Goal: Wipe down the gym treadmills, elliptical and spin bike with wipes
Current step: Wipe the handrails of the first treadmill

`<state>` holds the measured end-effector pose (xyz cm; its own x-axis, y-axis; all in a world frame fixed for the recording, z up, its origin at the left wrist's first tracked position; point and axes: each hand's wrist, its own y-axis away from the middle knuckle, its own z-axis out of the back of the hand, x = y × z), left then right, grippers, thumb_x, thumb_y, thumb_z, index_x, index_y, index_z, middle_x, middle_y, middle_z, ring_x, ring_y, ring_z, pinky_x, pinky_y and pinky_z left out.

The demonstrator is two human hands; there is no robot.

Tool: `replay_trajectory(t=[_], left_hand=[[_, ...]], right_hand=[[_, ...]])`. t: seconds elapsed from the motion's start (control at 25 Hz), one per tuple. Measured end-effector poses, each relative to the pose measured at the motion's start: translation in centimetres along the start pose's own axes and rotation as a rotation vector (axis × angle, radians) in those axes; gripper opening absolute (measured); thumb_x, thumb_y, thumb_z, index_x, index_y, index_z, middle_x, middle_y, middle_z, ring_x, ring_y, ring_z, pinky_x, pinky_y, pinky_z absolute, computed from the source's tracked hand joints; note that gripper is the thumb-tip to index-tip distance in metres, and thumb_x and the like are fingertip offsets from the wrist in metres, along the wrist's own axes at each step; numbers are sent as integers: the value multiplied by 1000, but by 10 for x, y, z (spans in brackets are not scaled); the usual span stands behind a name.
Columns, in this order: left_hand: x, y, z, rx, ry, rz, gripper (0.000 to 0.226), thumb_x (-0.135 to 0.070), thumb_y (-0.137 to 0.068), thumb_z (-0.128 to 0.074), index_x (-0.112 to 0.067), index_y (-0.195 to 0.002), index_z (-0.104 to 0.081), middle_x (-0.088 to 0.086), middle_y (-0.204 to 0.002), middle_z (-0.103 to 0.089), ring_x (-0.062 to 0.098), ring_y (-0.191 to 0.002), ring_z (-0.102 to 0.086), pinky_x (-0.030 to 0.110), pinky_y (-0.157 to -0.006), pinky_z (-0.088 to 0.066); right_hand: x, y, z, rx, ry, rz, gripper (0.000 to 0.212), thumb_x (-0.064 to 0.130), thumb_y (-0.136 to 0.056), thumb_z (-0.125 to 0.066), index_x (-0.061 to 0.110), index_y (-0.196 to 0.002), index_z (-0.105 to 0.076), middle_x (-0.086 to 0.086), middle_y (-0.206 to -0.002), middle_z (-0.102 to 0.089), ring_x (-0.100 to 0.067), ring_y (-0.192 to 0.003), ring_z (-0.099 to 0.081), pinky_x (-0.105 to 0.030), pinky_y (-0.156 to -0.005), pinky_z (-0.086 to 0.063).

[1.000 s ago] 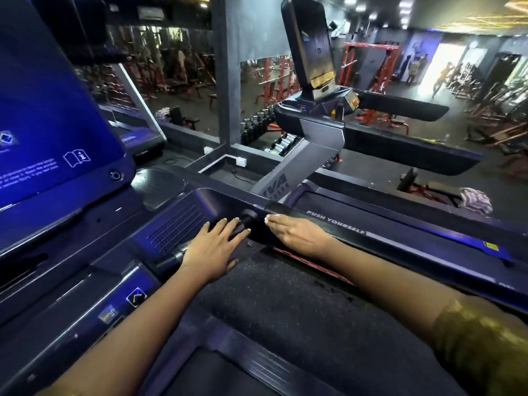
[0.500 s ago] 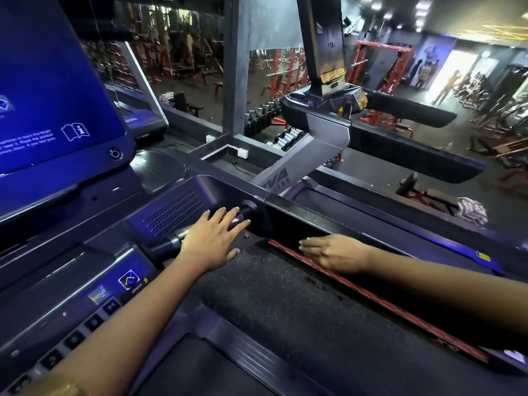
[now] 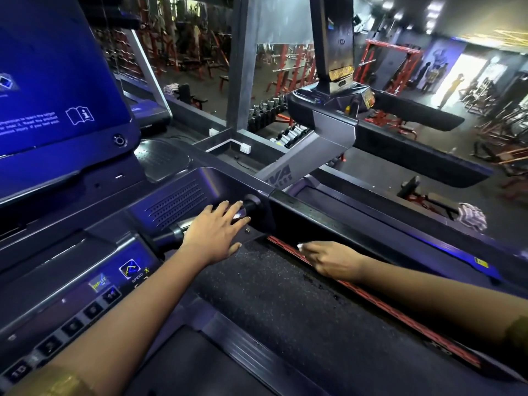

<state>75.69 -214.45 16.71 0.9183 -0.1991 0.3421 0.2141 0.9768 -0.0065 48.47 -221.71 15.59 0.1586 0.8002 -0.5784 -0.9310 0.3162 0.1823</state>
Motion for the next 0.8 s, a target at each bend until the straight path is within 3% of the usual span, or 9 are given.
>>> replay_trajectory(t=[0.08,0.2,0.28,0.4,0.56,0.72,0.8], left_hand=[[2,0,3,-24,19,-3,65,-55,-96,-30,-28,-151,-7,8,-159,-1,28,-144,-12,40,-112,-23],[1,1,4,-28,-5,-11,65,-55,-96,-30,-28,-151,-8,8,-159,-1,28,-143,-13,40,-111,-23],[0,2,4,-21,-6,-6,65,-54,-97,-30,-28,-151,-7,9,-159,0,28,-143,-12,40,-111,-23],[0,2,4,-16,-18,-10,64,-54,-97,-30,-28,-151,-8,9,-159,1,29,-144,-12,40,-111,-23],[0,2,5,-9,-32,-26,64,-55,-97,-27,-28,-151,-6,9,-159,2,29,-144,-12,40,-111,-24],[1,2,2,-9,-42,-22,63,-55,-97,-25,-29,-151,-6,9,-159,1,29,-144,-12,39,-111,-25],[0,2,3,-11,-40,-23,63,-56,-97,-25,-29,-151,-7,9,-159,0,28,-144,-13,39,-111,-25]], right_hand=[[0,6,13,-11,171,28,47,22,-102,-23,-1,-116,-61,-14,-122,-60,-24,-115,-54,-28,-97,-40],[-11,-19,28,-115,-55,-68,70,16,-103,-6,0,-87,-73,-9,-97,-71,-24,-93,-67,-29,-80,-54],[-26,-47,34,-89,-88,21,68,14,-103,-8,-2,-89,-73,-9,-99,-71,-24,-95,-67,-29,-85,-53],[-40,-58,32,94,-148,81,47,12,-94,-27,-2,-94,-72,-7,-102,-71,-21,-100,-66,-27,-91,-50],[-37,-24,28,-22,-25,60,41,10,-84,-35,-2,-100,-71,-8,-108,-69,-20,-107,-62,-28,-99,-42],[-17,40,4,-174,-104,-86,39,10,-85,-37,-2,-104,-69,-9,-109,-69,-20,-107,-63,-29,-101,-40],[-4,71,-14,-50,-252,-195,37,23,-96,-32,19,-126,-54,-5,-122,-63,-18,-117,-57,-25,-101,-42]])
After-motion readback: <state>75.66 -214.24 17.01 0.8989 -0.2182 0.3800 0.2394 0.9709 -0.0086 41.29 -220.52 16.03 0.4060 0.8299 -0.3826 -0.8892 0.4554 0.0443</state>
